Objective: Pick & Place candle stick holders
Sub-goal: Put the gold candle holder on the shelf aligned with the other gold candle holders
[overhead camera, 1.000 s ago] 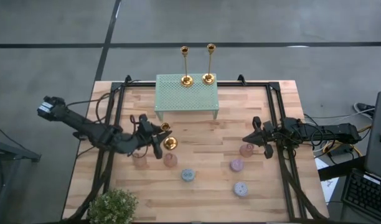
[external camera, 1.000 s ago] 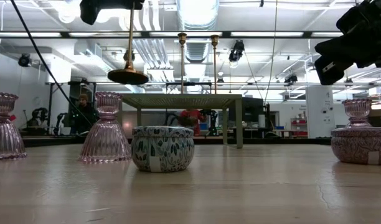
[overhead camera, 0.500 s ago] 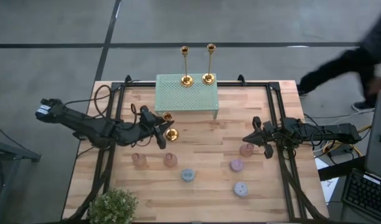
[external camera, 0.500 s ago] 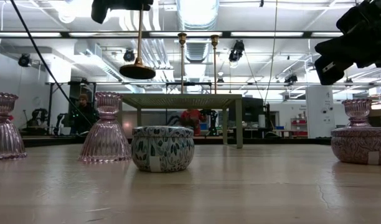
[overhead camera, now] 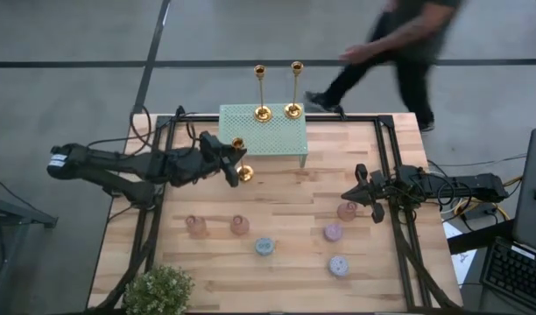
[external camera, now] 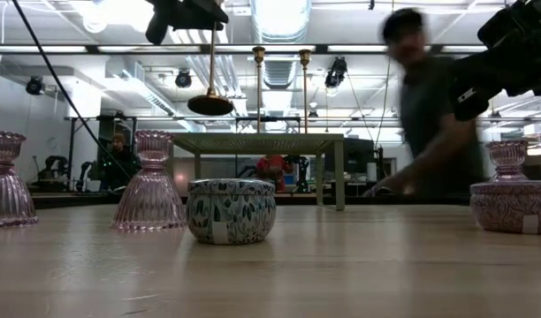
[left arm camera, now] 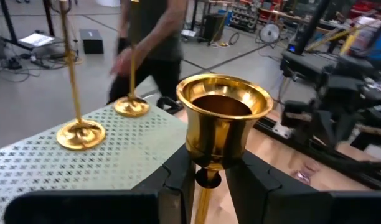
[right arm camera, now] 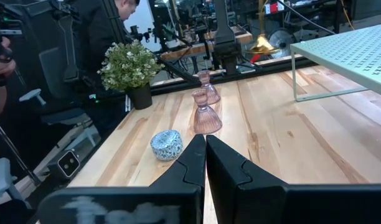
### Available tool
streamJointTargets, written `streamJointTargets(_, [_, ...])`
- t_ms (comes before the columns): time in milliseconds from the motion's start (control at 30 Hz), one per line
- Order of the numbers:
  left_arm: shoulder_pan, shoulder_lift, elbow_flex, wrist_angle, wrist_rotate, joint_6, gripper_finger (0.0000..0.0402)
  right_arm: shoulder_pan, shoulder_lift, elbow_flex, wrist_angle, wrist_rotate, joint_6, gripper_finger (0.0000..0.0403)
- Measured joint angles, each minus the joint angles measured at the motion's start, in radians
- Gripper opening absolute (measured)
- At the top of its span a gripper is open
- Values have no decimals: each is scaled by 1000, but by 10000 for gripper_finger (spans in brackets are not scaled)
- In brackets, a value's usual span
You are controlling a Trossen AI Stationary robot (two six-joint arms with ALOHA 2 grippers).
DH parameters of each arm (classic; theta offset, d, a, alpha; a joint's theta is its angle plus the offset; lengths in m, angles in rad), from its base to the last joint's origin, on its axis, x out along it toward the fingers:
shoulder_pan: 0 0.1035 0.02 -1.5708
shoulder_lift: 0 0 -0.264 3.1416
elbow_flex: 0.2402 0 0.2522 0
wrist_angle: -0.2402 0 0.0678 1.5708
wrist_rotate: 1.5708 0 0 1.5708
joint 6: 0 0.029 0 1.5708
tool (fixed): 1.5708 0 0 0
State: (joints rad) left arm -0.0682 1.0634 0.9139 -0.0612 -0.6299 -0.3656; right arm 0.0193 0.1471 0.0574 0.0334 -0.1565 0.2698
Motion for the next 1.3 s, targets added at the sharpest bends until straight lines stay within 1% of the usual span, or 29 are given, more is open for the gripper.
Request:
streamJointTargets(167, [83,0,9,-2,66,1,84,0,0,0,0,0,0,8])
streamJointTargets(267, [127,0,23,-3,79,33,84,0,0,0,0,0,0,8])
streamJointTargets(400, [186,1,66,-50,95,85,84,0,0,0,0,0,0,8])
streamJointTargets(533, [270,7,117,-48,96,150,84,0,0,0,0,0,0,8])
streamJointTargets(600, [318,17,140,-51,100,151,84,0,0,0,0,0,0,8])
streamJointTargets(733, [404,31,166,-60,170,159,84,-1,1,0,0,0,0,8])
streamJointTargets(967, [534,98,172,-62,231,146,84,-1,3,0,-1,0,0,8])
streamJointTargets(1133, [585,161,189,-62,267,129,84,0,5,0,-2,0,0,8])
streamJointTargets(1300, [602,227,233,-61,277,140,84,0,5,0,-2,0,0,8])
